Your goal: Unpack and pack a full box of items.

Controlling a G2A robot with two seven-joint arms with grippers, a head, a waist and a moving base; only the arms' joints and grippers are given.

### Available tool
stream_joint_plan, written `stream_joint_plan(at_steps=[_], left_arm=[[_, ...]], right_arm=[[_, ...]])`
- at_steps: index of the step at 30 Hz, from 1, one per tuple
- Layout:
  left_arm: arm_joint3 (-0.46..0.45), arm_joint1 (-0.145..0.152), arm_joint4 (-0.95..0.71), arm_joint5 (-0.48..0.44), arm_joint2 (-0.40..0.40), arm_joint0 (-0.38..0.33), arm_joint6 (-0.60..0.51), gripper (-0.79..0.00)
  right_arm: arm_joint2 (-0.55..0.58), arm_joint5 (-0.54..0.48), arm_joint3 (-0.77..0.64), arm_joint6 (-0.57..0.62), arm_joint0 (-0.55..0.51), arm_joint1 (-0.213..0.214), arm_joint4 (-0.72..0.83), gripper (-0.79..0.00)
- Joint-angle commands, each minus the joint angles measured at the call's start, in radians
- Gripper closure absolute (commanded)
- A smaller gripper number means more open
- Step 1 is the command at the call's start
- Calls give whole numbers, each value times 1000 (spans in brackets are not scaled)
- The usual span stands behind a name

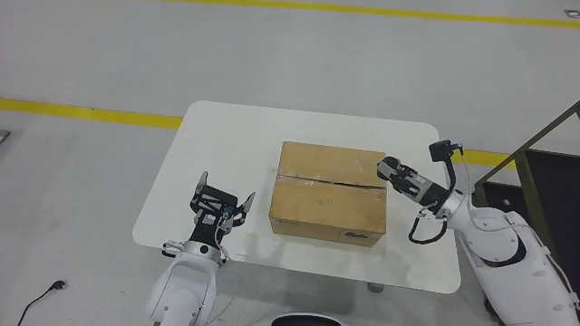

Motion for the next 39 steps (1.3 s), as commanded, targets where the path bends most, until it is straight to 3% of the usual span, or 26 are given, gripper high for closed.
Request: stream_joint_plan(at_steps=[1, 8, 17, 32, 39], left_arm=[[0, 0, 0, 0, 0, 0, 0, -785], [2, 1, 5, -6, 8, -4, 9, -785], [47, -1, 38, -78, 109, -63, 13, -785], [47, -1, 37, -77, 110, -63, 14, -785], [108, -14, 38, -97, 234, -153, 17, -785]], right_arm=[[-17, 14, -12, 10, 17, -3, 6, 0], [-55, 67, -57, 69, 95, -11, 63, 0], [-91, 119, -105, 144, 194, -17, 93, 0], [-170, 145, -107, 157, 267, -31, 60, 0], [-164, 144, -142, 162, 264, -31, 48, 0]])
